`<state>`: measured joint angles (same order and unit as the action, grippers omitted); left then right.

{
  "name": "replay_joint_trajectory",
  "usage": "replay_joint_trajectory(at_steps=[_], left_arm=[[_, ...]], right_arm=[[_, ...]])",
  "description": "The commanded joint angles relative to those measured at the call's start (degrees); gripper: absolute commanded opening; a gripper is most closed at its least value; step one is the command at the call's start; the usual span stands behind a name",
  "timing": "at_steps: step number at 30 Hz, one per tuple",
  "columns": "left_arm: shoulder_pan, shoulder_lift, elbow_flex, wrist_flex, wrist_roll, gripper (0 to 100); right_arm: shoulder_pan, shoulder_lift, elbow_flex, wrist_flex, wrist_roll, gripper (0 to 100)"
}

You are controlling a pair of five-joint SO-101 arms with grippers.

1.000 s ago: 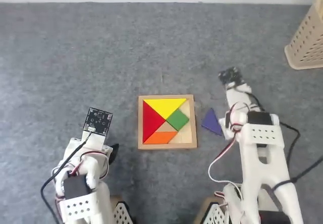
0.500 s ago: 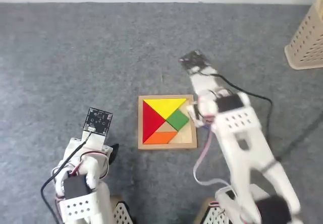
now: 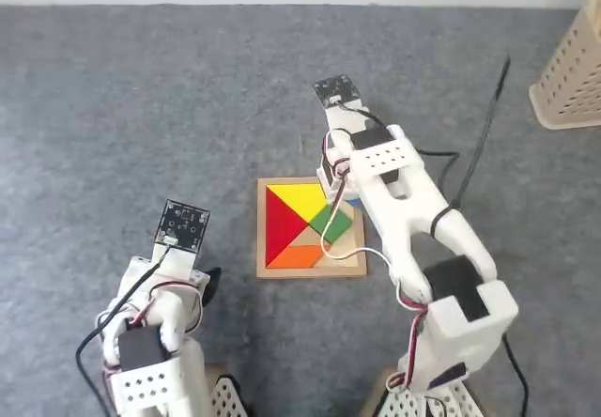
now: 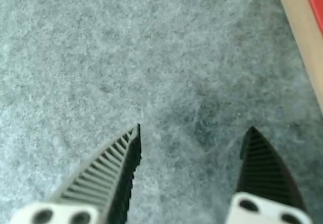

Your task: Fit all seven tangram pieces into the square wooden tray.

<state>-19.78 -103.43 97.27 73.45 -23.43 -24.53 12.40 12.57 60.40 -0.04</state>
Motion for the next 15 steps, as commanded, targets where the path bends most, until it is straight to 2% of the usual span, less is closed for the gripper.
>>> replay_joint_trajectory(at_steps=[1, 9, 15], left_arm=[[0.2, -1.0, -0.7, 0.1, 0.4, 30], [0.2, -1.0, -0.7, 0.1, 0.4, 30], [0.2, -1.0, -0.7, 0.1, 0.4, 30]], right_arm=[[-1.1, 0.1, -3.1, -0.7, -0.8, 6.1], [-2.4, 0.6, -3.0, 0.6, -0.4, 7.6], [-3.3, 0.6, -3.3, 1.9, -0.4, 18.6]])
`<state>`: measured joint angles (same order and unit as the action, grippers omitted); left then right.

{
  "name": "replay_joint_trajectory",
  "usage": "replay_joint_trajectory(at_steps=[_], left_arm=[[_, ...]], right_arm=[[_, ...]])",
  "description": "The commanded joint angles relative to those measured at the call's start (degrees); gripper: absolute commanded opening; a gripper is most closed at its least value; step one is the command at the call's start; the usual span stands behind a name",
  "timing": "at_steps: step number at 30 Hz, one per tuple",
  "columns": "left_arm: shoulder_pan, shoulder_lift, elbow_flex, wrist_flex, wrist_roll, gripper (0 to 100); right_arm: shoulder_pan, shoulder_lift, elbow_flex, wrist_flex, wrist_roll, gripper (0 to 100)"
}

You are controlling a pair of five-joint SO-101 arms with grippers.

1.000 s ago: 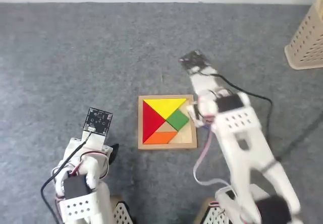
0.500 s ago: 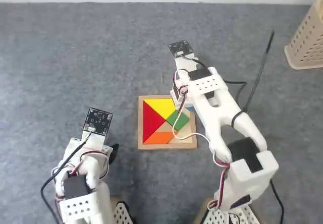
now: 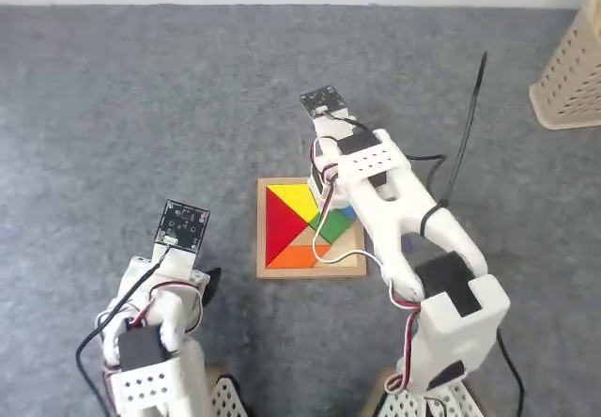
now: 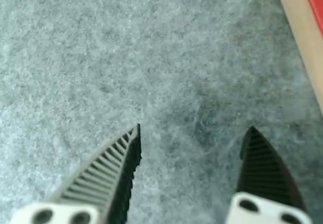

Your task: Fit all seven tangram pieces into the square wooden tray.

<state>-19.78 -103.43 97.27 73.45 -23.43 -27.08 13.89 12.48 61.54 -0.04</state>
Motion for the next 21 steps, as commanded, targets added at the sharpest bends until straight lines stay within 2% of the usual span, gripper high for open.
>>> replay_joint_trajectory(at_steps=[1, 8, 12, 14, 18, 21], left_arm=[[0.2, -1.0, -0.7, 0.1, 0.4, 30], [0.2, -1.0, -0.7, 0.1, 0.4, 30], [0.2, -1.0, -0.7, 0.1, 0.4, 30], [0.2, -1.0, -0.7, 0.1, 0.4, 30], [0.2, -1.0, -0.7, 0.1, 0.4, 30], [0.2, -1.0, -0.7, 0.1, 0.4, 30]], right_arm=[[-0.7, -0.9, -3.2, 0.7, -0.4, 18.8], [-0.2, -2.0, -3.3, 1.5, -0.4, 18.0], [4.7, -9.5, -2.1, 3.5, 1.8, 0.4], [8.0, -14.5, 0.5, 3.6, 2.4, 3.6], [13.1, -21.8, 7.8, 3.7, 10.5, 5.4], [14.7, -23.9, 12.7, 3.6, 11.2, 5.4]])
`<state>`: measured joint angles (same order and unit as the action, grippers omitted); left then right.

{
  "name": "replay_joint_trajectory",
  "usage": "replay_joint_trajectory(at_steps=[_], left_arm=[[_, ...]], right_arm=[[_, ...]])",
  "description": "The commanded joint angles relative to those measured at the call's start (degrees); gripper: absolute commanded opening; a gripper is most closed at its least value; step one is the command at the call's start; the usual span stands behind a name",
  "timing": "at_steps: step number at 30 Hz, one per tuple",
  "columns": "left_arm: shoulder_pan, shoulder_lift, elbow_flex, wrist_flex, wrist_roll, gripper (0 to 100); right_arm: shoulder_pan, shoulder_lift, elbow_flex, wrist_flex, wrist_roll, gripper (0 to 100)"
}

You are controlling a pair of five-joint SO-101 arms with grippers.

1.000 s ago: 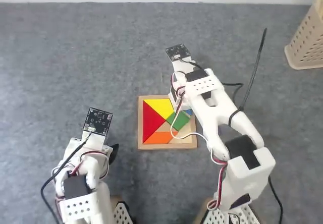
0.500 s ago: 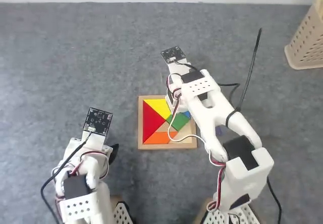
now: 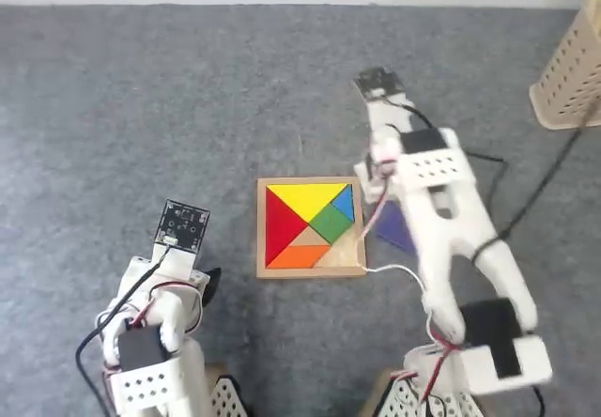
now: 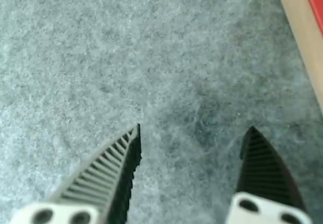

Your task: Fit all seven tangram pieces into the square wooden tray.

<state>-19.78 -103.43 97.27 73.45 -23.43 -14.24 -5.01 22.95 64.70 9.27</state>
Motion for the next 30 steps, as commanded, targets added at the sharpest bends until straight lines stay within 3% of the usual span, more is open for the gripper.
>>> replay_joint_trajectory(at_steps=[1, 9, 13, 20, 23, 30], left_arm=[[0.2, -1.0, -0.7, 0.1, 0.4, 30], [0.2, -1.0, -0.7, 0.1, 0.4, 30], [0.2, -1.0, -0.7, 0.1, 0.4, 30], [0.2, -1.0, -0.7, 0.1, 0.4, 30], [0.2, -1.0, -0.7, 0.1, 0.4, 30], [0.2, -1.0, -0.7, 0.1, 0.4, 30]], right_arm=[[1.9, -5.0, 3.6, 0.5, 2.2, 5.4], [1.7, -5.6, 14.2, -3.9, 4.6, 6.0], [-1.8, -5.7, 16.4, -7.7, 4.3, 6.3], [-3.3, -4.6, 17.5, -9.5, 1.8, 23.5], [-3.3, -3.3, 17.6, -10.4, 1.8, 26.5], [2.5, 3.7, 15.0, -12.5, 1.8, 26.4]])
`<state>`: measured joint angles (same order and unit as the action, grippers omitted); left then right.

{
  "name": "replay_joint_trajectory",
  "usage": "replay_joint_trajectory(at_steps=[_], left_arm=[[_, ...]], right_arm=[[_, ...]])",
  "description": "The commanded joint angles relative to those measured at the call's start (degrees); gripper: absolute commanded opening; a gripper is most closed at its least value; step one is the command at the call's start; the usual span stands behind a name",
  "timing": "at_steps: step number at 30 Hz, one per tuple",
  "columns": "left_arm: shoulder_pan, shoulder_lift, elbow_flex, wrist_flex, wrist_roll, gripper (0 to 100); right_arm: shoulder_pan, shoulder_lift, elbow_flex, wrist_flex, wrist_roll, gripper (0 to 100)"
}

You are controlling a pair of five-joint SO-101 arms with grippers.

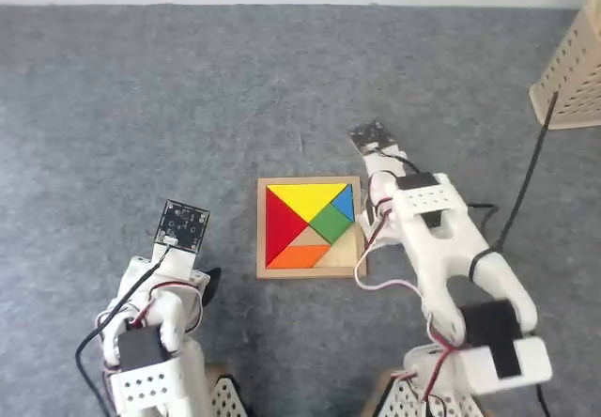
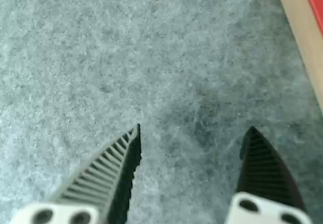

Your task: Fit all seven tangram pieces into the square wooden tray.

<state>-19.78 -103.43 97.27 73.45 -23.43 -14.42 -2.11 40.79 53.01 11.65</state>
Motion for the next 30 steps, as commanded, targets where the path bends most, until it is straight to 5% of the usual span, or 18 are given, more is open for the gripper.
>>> replay_joint_trajectory(at_steps=[1, 13, 21, 30], left_arm=[[0.2, -1.0, -0.7, 0.1, 0.4, 30], [0.2, -1.0, -0.7, 0.1, 0.4, 30], [0.2, -1.0, -0.7, 0.1, 0.4, 30], [0.2, -1.0, -0.7, 0.1, 0.4, 30]], right_arm=[[3.5, 1.9, -3.5, -0.8, -0.5, 26.4], [7.1, 1.6, -7.8, 3.6, 1.1, 26.3], [1.6, -6.9, -9.5, 5.5, -6.4, 26.3], [0.2, 0.7, -9.9, 0.4, -6.7, 26.3]])
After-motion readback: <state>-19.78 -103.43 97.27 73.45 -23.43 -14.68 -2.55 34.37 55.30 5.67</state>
